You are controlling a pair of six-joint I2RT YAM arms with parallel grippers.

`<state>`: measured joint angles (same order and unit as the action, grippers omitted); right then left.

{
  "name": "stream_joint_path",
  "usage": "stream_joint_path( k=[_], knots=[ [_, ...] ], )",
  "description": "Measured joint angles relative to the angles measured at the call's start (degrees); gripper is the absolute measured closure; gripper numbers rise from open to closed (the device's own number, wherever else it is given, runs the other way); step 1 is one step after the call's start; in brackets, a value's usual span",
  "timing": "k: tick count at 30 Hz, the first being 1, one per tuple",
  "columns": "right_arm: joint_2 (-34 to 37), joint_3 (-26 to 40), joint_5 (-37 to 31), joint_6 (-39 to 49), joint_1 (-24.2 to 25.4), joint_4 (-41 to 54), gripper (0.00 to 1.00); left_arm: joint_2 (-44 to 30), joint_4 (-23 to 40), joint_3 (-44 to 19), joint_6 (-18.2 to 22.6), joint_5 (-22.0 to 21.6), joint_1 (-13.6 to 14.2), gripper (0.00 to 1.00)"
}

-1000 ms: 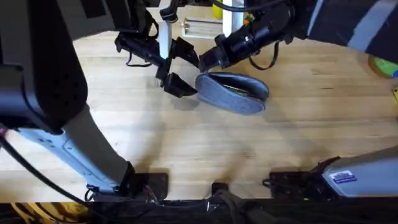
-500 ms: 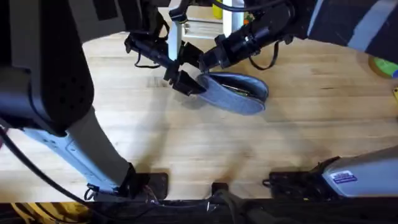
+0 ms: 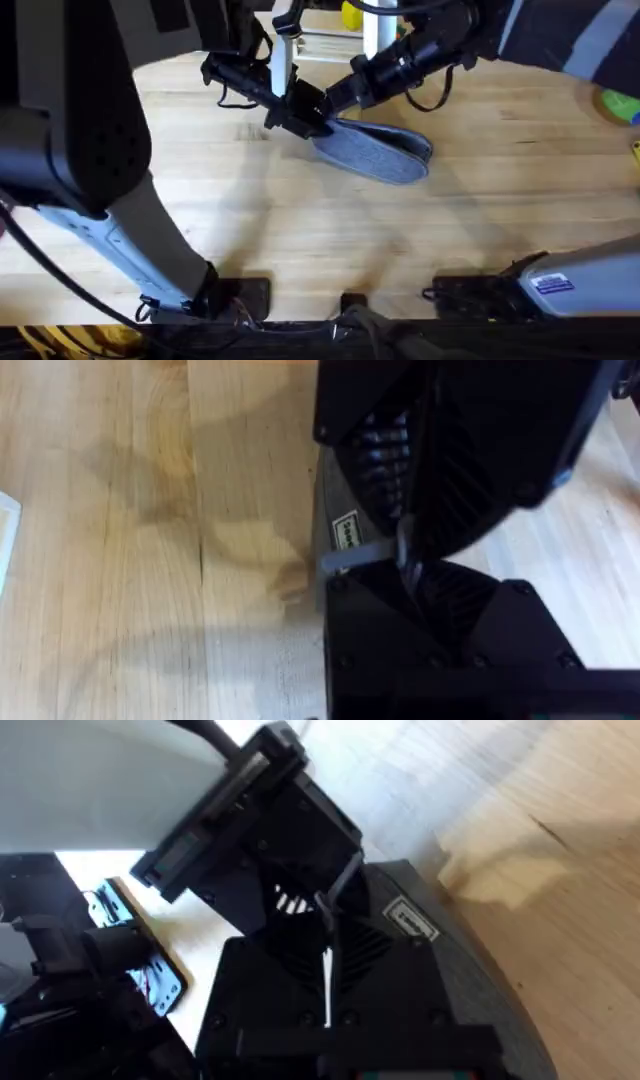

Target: Unzip the bag, pick up the pens from the table one at a time and place them inside, then zip the bag closed.

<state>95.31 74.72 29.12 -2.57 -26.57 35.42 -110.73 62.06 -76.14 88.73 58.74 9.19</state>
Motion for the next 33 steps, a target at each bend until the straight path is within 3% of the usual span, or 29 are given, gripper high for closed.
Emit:
stream_joint_path(
  k=[10, 22, 33],
  knots=[
    [-0.3, 0.2, 1.6, 9.0, 7.4, 11.9, 0.972, 0.0, -0.1, 0.0, 0.0, -0.5, 0.2, 0.96],
    [-1.1, 0.4, -10.4, 16.8, 12.8, 20.5, 0.972, 0.0, -0.4, 0.0, 0.0, -0.9, 0.4, 0.959],
    [-1.1, 0.4, -16.0, 15.9, 20.4, 24.5, 0.971, 0.0, -0.4, 0.0, 0.0, 0.2, 1.1, 0.959]
  ],
)
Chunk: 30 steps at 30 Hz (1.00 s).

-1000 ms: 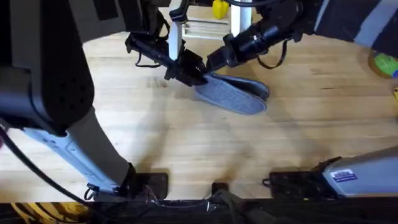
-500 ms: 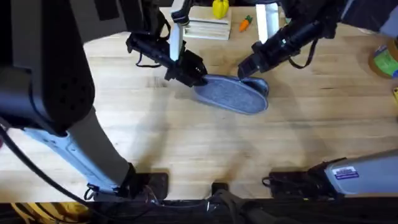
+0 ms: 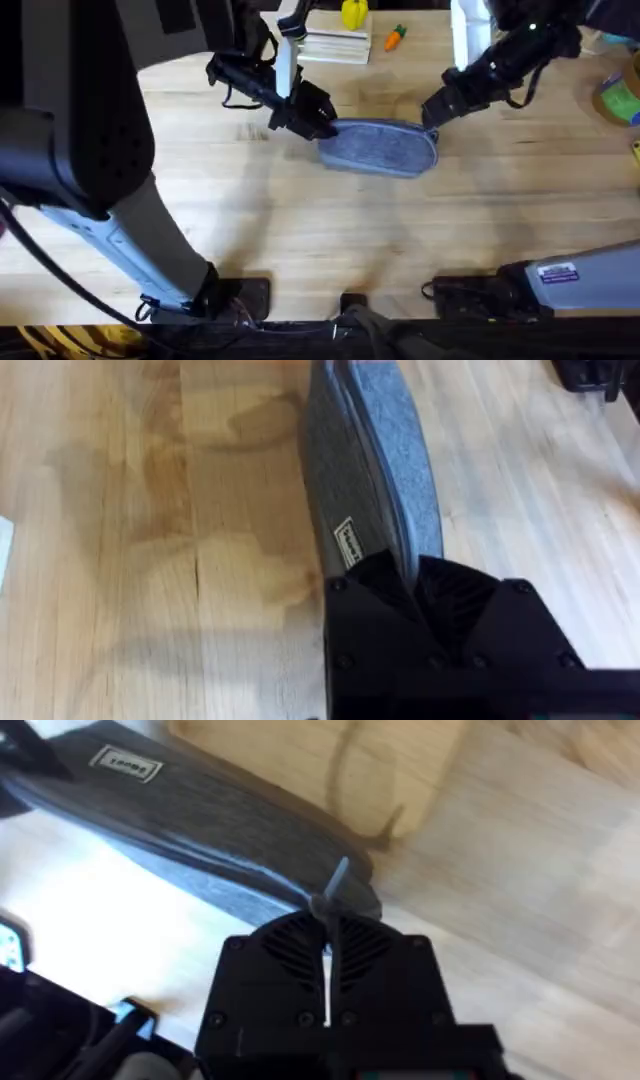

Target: Unzip the bag, pick up the pens from the table one at a time and place them inside, then zip the bag closed.

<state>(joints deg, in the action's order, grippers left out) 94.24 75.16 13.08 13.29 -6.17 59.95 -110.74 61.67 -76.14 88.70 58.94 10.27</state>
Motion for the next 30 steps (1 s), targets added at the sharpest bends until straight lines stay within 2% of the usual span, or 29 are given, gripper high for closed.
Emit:
stream_joint_path(
  k=[7, 17, 24, 30],
  knots=[
    [0.0, 0.0, 0.0, -3.9, 5.0, 2.0, 0.968, 0.0, -0.1, 0.0, 0.0, 0.6, 0.7, 0.959],
    [0.0, -0.4, 0.6, -8.3, 7.2, 2.5, 0.968, 0.0, -0.1, 0.0, 0.0, 1.4, 0.7, 0.959],
    [0.0, -6.6, 0.5, -12.1, 7.9, -2.0, 0.968, 0.0, -0.1, 0.0, 0.0, 1.2, 0.7, 0.959],
    [0.0, -13.5, 0.6, -19.3, 8.7, -8.3, 0.968, 0.0, 0.1, 0.0, 0.0, 1.1, 0.9, 0.959]
  ],
)
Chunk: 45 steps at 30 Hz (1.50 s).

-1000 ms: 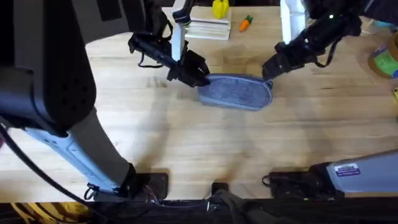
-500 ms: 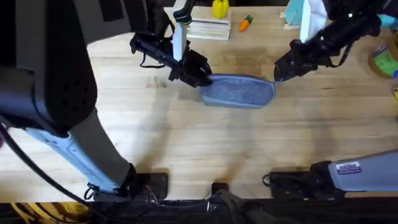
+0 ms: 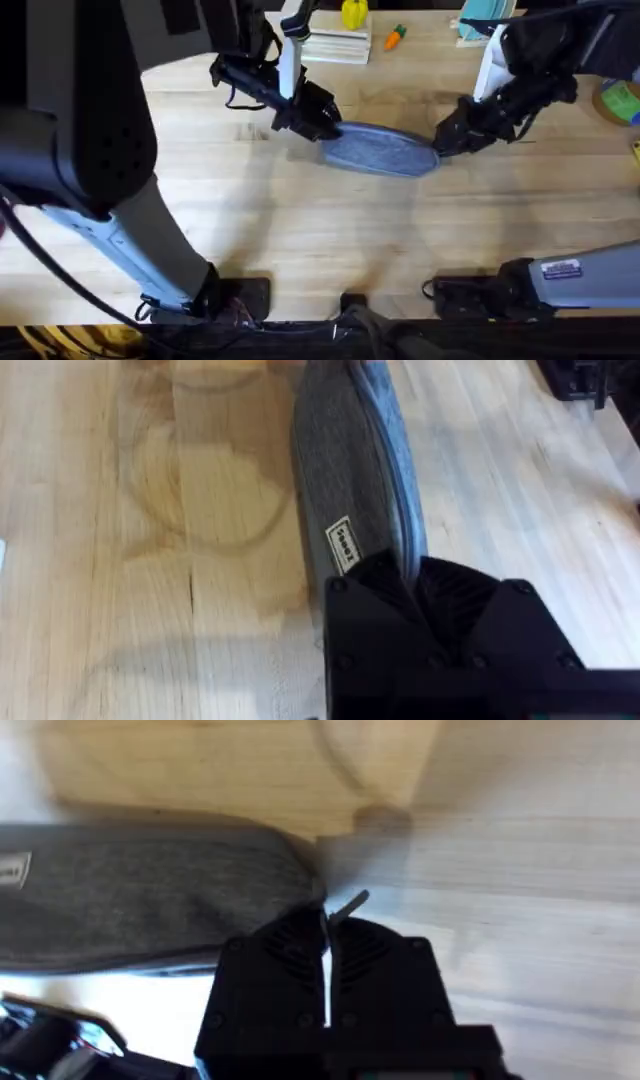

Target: Unzip the bag, pick up the pens from the table one at a time and place them inside, then zip the bag closed.

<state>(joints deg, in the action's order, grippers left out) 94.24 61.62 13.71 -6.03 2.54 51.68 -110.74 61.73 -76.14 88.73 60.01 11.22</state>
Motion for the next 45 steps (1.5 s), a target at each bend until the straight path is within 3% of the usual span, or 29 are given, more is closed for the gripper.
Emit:
stream_joint_path(
  k=[10, 18, 20, 25, 26, 40, 41, 45],
  knots=[
    [-0.5, -2.0, 1.0, -5.9, 1.3, -0.7, 0.968, 0.0, 0.0, 0.0, 0.0, -0.3, 0.1, 0.959],
    [-5.1, 4.6, -1.5, -2.3, 1.4, 5.7, 0.942, 0.0, -0.2, 0.0, 0.0, -0.9, -0.1, 0.959],
    [-7.3, 7.5, -3.3, -1.3, 1.5, 7.7, 0.832, 0.0, -0.2, 0.0, 0.0, -1.1, -0.2, 0.959],
    [-13.7, 13.8, -6.0, 0.7, 3.2, 9.9, 0.122, 0.0, -0.2, 0.0, 0.0, -2.7, -1.5, 0.959],
    [-15.0, 14.5, -6.0, 1.4, 3.2, 10.1, 0.032, 0.0, -0.2, 0.0, 0.0, -2.9, -1.6, 0.959],
    [-30.5, 15.4, -6.0, 6.5, 3.2, 11.1, 0.004, 0.0, -0.2, 0.0, 0.0, -3.3, -1.7, 0.959],
    [-31.6, 15.4, -6.0, 7.0, 3.2, 11.2, 0.004, 0.0, -0.3, 0.0, 0.2, -3.3, -1.7, 0.919],
    [-34.2, 15.4, -6.0, 7.9, 3.2, 11.4, 0.004, 0.0, 0.0, 0.0, 0.0, -2.5, -1.7, 0.316]
  ],
)
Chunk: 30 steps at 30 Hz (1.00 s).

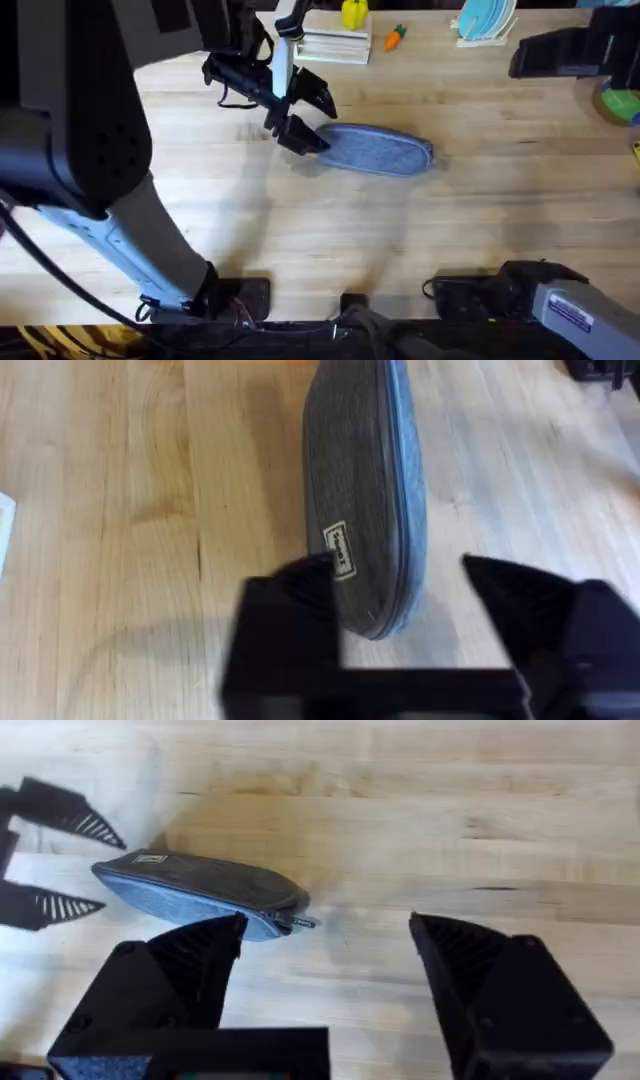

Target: Unzip the bag, pick up the pens from the table one at a time and place them inside, then zip the bag closed.

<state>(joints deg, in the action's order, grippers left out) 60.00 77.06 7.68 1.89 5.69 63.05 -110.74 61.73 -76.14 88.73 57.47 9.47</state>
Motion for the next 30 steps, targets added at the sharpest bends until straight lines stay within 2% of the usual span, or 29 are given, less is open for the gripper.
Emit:
stream_joint_path(
  k=[1, 2, 3, 14, 19, 22, 25, 30],
  knots=[
    [-0.4, 0.0, 0.0, 0.1, 0.0, 0.0, 0.003, 0.0, 0.0, 0.0, 0.0, 0.0, 0.0, 0.146],
    [-0.7, 0.0, 0.0, 0.2, 0.0, 0.0, 0.003, 0.0, 0.0, 0.0, -0.2, 0.2, 0.0, 0.046],
    [-0.9, 0.0, 0.0, 0.3, 0.0, 0.2, 0.003, 0.0, 0.1, 0.0, -0.2, 0.2, 0.0, 0.018],
    [-2.7, 0.0, 0.0, 2.1, 0.0, 1.7, 0.003, 0.0, -1.1, 0.0, -0.2, 0.3, 0.0, 0.007],
    [-2.7, 0.0, 0.0, 2.8, 0.0, 1.7, 0.003, 0.1, -1.6, 0.0, -0.2, -1.4, 0.0, 0.004],
    [-2.7, 0.0, 0.0, 3.1, 0.0, 1.7, 0.003, 1.6, -1.5, 0.0, -0.2, -3.6, 0.0, 0.004],
    [-2.7, 0.0, 0.0, 3.3, 0.0, 1.7, 0.003, 6.1, -0.8, 0.0, -0.6, -7.2, 0.0, 0.004],
    [-2.7, 0.0, 0.0, 3.3, 0.0, 1.7, 0.003, 17.1, -0.4, 0.0, -5.5, -13.1, 0.0, 0.005]
  ],
)
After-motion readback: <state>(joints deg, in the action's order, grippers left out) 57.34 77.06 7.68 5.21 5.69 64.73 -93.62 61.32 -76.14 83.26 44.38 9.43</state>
